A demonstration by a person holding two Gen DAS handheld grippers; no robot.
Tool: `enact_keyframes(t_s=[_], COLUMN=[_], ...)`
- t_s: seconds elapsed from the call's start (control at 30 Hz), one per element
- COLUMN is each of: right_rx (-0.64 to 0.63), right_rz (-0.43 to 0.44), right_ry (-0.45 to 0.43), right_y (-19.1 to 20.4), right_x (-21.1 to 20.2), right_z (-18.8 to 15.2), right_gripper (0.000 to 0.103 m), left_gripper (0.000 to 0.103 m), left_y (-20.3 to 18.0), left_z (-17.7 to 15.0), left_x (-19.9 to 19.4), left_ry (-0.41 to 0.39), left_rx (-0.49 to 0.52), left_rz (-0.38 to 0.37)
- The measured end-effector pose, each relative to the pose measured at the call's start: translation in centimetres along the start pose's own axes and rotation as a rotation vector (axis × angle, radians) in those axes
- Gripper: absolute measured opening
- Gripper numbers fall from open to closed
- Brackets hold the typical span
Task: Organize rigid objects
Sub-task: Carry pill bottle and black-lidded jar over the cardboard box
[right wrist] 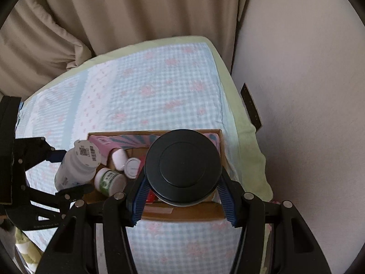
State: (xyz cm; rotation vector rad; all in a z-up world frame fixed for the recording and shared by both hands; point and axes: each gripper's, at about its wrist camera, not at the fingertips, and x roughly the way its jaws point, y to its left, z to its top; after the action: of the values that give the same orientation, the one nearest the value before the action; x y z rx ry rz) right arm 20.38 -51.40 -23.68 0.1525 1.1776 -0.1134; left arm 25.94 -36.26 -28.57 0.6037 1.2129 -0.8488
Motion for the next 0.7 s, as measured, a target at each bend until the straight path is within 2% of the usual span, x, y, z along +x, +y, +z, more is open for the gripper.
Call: enact_keyframes(t_s=[0.27,0.53,0.7], right_rx=[0.027,0.094,0.173], right_rz=[0.016,0.031,0.062], right_ry=[0.064,0.135,0.18], right_y=[-1.2,-2.3,-3.7], right_x=[5.6,9.9,11.9], right_z=[0.9,1.6,1.5], right_gripper=[0.052,0.052,0.052], left_gripper=[0.052,0.052,0.052], left_y=[0.7,1.7,1.5], left_z=[2.3,4.1,4.8], left_x=[4.9,7.6,8.4], left_ry=[0.073,0.12,0.122], left_rx=[0.058,0.102,0.117], left_rz=[0.024,0.056,0.053])
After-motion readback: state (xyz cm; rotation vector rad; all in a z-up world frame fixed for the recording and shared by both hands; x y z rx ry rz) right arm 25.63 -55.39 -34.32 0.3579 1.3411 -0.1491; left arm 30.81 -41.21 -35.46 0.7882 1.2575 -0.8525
